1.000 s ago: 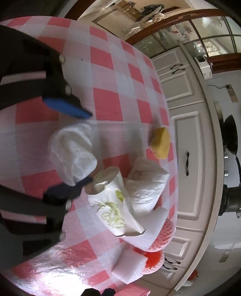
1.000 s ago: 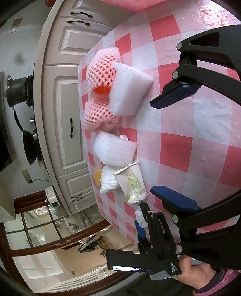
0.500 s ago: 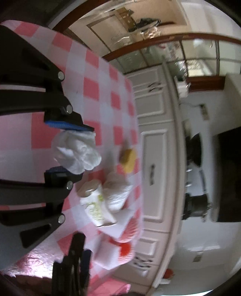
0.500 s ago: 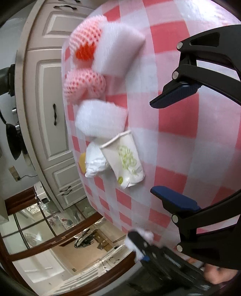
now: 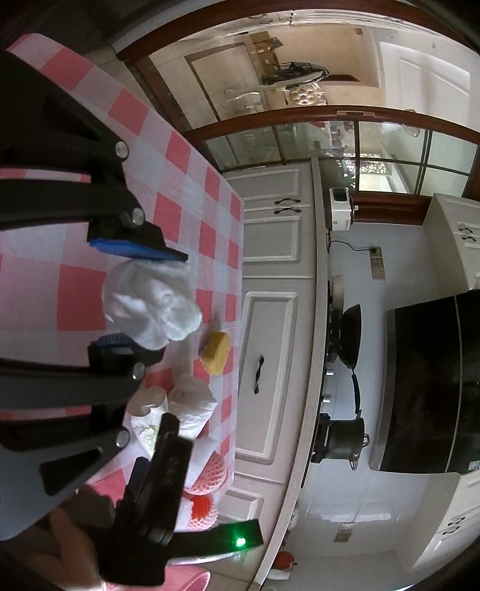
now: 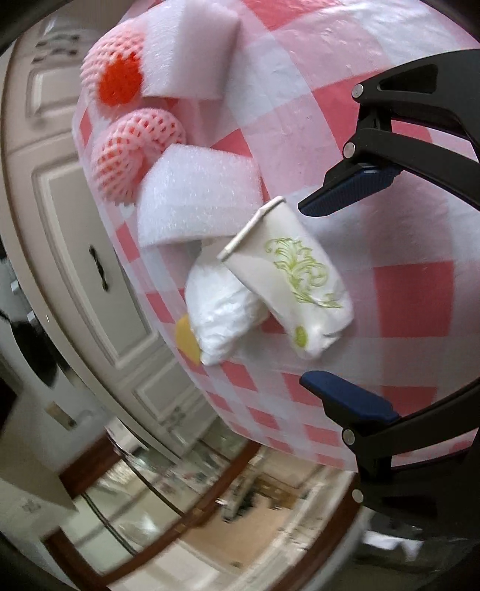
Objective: Collect trash
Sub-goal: 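Grasp the white wrapped pad with the right tool while the left tool holds the tissue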
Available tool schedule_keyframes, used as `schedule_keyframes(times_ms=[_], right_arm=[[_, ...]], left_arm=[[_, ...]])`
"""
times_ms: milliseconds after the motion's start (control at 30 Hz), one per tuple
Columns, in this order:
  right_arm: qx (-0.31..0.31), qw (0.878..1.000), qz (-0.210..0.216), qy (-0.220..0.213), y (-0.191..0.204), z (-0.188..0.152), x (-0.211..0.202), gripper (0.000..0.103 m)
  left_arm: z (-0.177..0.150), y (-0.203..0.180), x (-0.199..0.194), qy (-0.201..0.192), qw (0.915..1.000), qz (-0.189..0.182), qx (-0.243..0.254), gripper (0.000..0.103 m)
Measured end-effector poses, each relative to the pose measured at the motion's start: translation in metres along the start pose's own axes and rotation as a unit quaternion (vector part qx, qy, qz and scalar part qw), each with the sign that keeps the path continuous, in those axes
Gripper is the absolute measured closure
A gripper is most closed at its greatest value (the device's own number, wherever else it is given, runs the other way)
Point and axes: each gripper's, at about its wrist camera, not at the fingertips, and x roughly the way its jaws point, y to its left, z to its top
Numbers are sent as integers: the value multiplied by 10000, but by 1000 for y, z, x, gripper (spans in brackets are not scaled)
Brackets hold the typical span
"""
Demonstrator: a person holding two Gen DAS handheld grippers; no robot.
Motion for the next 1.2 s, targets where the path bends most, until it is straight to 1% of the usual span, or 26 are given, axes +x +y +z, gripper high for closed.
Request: schedule_keyframes(times_ms=[67,200,300,333,400,467,667,767,933,967,1067,1133,1200], right_arm=[[209,9997,-117,-2,2,1,7,22],[325,9993,-175,11,9,4,18,22],[179,9992,-358,40,13,4,23,22],[20,9992,-390,13,14,4,23,23],[-337,9977,-578,-114,18,6,16,29],[-422,9970,-638,-73,15,8,12,33],[-805,9914,-1015,-189,-12,14,-11,33],[-1106,9867,-1159,-278,-31,16,-27,33],[-1263,9812,-1405,-391,-66,12,-55,33],[-1276,9807,-1423,-408,-72,11,-59,33],[-1254,9843,-1202,-320,-84,15,-61,33],[-1241,9874,-959,-215,-84,19,-57,33],[-1467,9853,-859,-171,-75,21,-50,33]], left_arm=[[-1,0,-1,17,10000,-20,-4,70],[-2,0,-2,54,10000,-53,1,70],[-3,2,-2,64,10000,-66,-21,70],[-3,2,-2,55,10000,-64,-20,69],[-3,3,-2,56,10000,-69,-32,68],[-3,3,-2,64,9999,-73,-65,68],[-4,-2,0,94,9998,-181,-75,68],[-7,-8,2,164,9995,-268,-52,68],[-10,-20,1,179,9991,-376,24,68],[-10,-22,1,184,9990,-401,33,68],[-11,-31,3,223,9986,-472,81,68],[-12,-37,4,264,9982,-526,107,68],[-13,-42,3,268,9980,-556,148,68]])
